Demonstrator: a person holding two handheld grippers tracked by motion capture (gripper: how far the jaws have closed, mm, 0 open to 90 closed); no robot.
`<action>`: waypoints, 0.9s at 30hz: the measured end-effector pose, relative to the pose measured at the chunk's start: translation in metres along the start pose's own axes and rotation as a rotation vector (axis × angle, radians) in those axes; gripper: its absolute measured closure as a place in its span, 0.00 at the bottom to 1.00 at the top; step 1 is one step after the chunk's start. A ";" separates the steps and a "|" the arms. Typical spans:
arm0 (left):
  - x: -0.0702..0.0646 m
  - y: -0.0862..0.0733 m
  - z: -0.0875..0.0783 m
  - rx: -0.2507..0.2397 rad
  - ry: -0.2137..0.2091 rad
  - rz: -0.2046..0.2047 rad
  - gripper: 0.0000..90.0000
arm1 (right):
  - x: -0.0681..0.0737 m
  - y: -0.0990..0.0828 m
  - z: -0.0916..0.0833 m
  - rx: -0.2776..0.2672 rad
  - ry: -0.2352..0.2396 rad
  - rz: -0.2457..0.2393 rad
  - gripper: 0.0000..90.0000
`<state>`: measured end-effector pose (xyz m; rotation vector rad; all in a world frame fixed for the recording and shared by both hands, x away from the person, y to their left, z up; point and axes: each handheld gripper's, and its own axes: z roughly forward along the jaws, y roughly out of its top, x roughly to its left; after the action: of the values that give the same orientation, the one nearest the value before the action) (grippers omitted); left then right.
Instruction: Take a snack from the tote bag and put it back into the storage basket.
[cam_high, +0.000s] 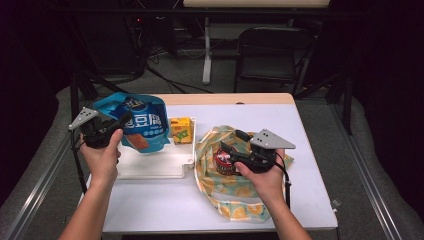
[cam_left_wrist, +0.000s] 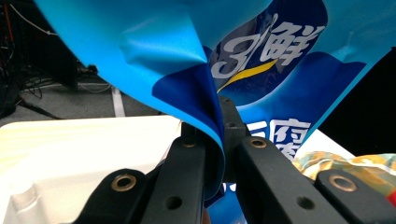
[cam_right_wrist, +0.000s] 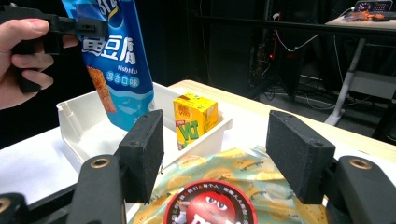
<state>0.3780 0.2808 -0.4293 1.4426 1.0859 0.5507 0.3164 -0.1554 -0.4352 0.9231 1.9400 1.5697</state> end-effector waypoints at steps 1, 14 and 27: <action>0.004 -0.001 0.002 0.003 0.004 -0.002 1.00 | 0.000 -0.001 0.000 -0.004 -0.004 0.007 0.41; 0.042 -0.010 0.020 0.026 -0.006 -0.028 1.00 | -0.002 -0.015 -0.002 0.024 -0.013 0.023 0.42; 0.069 -0.021 0.036 -0.021 0.015 -0.075 0.99 | 0.000 -0.025 -0.001 0.034 -0.009 0.033 0.42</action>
<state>0.4334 0.3182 -0.4742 1.3759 1.1390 0.5187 0.3105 -0.1595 -0.4587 0.9788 1.9602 1.5523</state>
